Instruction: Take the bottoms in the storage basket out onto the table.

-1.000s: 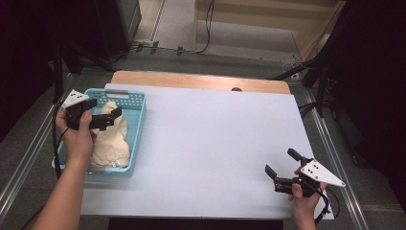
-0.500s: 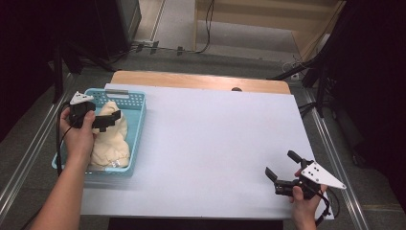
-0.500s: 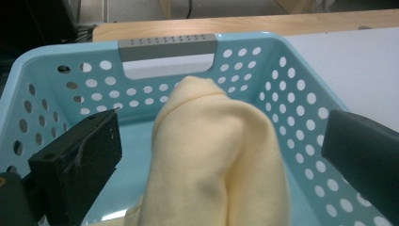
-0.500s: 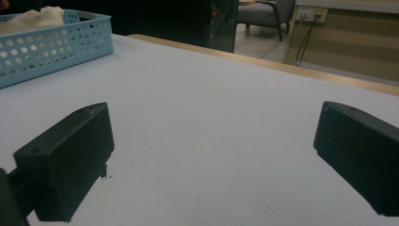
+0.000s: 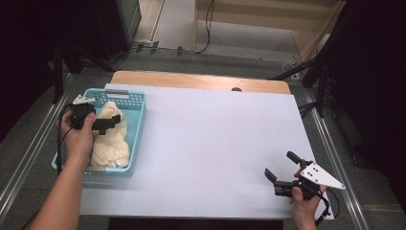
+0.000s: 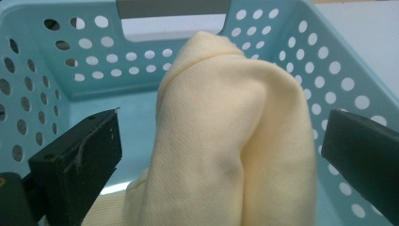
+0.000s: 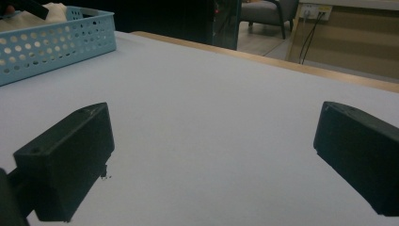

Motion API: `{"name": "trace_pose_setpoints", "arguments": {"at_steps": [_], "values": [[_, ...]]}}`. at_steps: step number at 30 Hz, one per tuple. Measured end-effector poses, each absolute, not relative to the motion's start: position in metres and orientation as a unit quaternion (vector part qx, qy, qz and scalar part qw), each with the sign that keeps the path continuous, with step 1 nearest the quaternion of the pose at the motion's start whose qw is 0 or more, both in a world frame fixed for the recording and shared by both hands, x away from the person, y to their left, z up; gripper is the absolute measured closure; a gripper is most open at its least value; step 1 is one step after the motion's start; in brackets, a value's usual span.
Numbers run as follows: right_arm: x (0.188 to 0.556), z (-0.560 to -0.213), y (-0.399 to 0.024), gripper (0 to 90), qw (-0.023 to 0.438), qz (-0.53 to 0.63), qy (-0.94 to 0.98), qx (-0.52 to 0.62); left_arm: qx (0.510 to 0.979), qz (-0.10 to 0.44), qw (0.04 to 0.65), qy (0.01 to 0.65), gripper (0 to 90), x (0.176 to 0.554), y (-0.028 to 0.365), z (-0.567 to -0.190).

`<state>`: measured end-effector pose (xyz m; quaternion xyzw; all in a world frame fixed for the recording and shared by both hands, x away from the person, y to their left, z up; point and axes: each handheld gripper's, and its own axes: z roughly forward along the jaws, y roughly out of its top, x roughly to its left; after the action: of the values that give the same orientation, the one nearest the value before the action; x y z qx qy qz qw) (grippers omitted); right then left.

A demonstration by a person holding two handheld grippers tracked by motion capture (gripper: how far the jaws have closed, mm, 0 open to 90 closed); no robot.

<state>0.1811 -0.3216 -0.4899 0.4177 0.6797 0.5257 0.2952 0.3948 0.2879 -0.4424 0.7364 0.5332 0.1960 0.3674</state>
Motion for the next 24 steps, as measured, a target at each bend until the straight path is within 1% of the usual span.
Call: {"name": "trace_pose_setpoints", "arguments": {"at_steps": [8,13,16,24], "values": [[0.1814,-0.4906,-0.3212,0.0,0.292,0.523,0.682,0.419,0.75,0.187,0.34,0.536,0.0,0.3969,0.2856,-0.4454],[0.1813,-0.4907,-0.3208,0.0,0.294,0.522,0.683,0.418,0.753,0.185,0.333,0.536,0.0,0.3974,0.2846,-0.4466],[0.1813,-0.4908,-0.3209,0.0,0.295,0.521,0.683,0.418,0.754,0.184,0.32,0.544,1.4,0.3979,0.2841,-0.448],[0.1813,-0.4913,-0.3214,0.0,0.295,0.521,0.684,0.418,0.762,0.176,0.295,0.55,1.4,0.4002,0.2809,-0.4515]]}}
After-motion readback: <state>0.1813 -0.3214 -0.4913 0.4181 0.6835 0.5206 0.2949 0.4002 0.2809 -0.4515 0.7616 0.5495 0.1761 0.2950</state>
